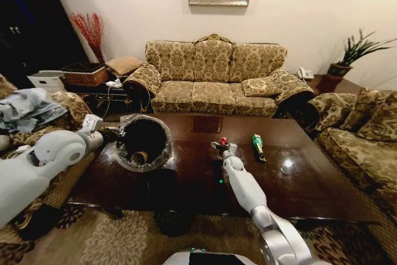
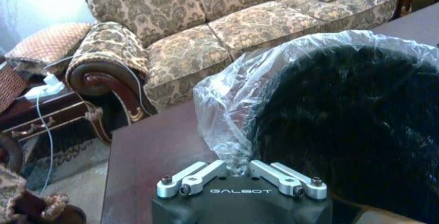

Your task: Move to the front of the table and place the trash on the table into the trash bin.

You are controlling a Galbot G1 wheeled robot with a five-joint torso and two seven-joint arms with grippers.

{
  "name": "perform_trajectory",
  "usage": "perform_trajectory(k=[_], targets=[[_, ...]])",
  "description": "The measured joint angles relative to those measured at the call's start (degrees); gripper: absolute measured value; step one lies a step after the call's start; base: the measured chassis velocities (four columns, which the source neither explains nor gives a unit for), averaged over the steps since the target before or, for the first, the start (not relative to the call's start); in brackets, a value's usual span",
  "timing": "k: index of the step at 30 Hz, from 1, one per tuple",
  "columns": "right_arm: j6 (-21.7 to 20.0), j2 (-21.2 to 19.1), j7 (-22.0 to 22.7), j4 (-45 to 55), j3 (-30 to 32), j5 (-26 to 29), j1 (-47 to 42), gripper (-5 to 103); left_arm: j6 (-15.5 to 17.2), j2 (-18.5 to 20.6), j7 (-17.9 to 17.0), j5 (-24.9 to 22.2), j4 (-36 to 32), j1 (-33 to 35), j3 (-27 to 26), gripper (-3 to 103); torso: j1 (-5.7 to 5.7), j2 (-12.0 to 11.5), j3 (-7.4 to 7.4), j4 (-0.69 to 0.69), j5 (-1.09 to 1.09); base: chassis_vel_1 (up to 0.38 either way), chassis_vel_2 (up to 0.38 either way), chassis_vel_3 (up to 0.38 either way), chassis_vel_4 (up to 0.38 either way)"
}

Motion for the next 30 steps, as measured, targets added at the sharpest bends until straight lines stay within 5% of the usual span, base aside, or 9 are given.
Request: perform_trajectory(k=[11, 14, 16, 17, 20, 24, 29, 30], targets=[[-2.5, -0.5, 0.7, -2.8, 0.4, 3.6, 0.7, 102, 0.0, -0.5, 0.2, 0.0, -0.4, -0.2, 0.3, 0, 0.00, 0.0, 0.00, -0.02, 0.02, 0.000, 0.000, 0.000, 0.000], [-2.9, -0.1, 0.5, -3.4, 0.4, 4.3, 0.9, 88, -0.4, -0.4, 0.2, 0.0, -0.4, -0.2, 0.2, 0, -0.01, 0.0, 0.00, 0.01, 0.01, 0.000, 0.000, 0.000, 0.000], [-3.2, 0.0, 0.5, -3.3, 0.4, 4.5, 0.8, 88, -0.8, -0.4, 0.2, 0.0, -0.4, -0.2, 0.2, 0, -0.01, 0.0, 0.00, 0.02, 0.01, 0.000, 0.000, 0.000, 0.000], [-3.5, 0.0, 0.5, -3.1, 0.4, 4.6, 0.7, 77, -1.1, -0.4, 0.2, 0.0, -0.3, -0.2, 0.2, 0, -0.01, 0.0, 0.00, 0.02, 0.01, 0.000, 0.000, 0.000, 0.000], [-3.7, -0.1, 0.5, -2.9, 0.2, 4.6, 0.6, 71, -1.3, -0.3, 0.2, 0.0, -0.2, -0.2, 0.2, 0, -0.01, 0.0, 0.00, -0.01, 0.01, 0.000, 0.000, 0.000, 0.000], [-4.2, -0.7, 0.8, -1.0, 0.1, 4.8, -0.3, 50, -1.4, -0.3, 0.5, 0.2, -0.1, -0.3, 0.2, 0, -0.01, 0.0, 0.00, 0.00, 0.01, 0.000, 0.000, 0.000, 0.000], [-4.8, -1.4, 0.9, 2.4, 0.0, 6.0, -1.6, 45, -1.5, -0.3, 0.6, 0.4, -0.1, -0.3, 0.2, 0, -0.01, 0.0, 0.00, 0.00, -0.02, 0.000, 0.000, 0.000, 0.000], [-4.7, -1.7, 0.9, 3.8, 0.0, 6.5, -2.2, 33, -1.6, -0.4, 0.6, 0.4, 0.0, -0.3, 0.3, 0, -0.01, 0.0, 0.00, 0.00, -0.01, 0.000, 0.000, 0.000, 0.000]])
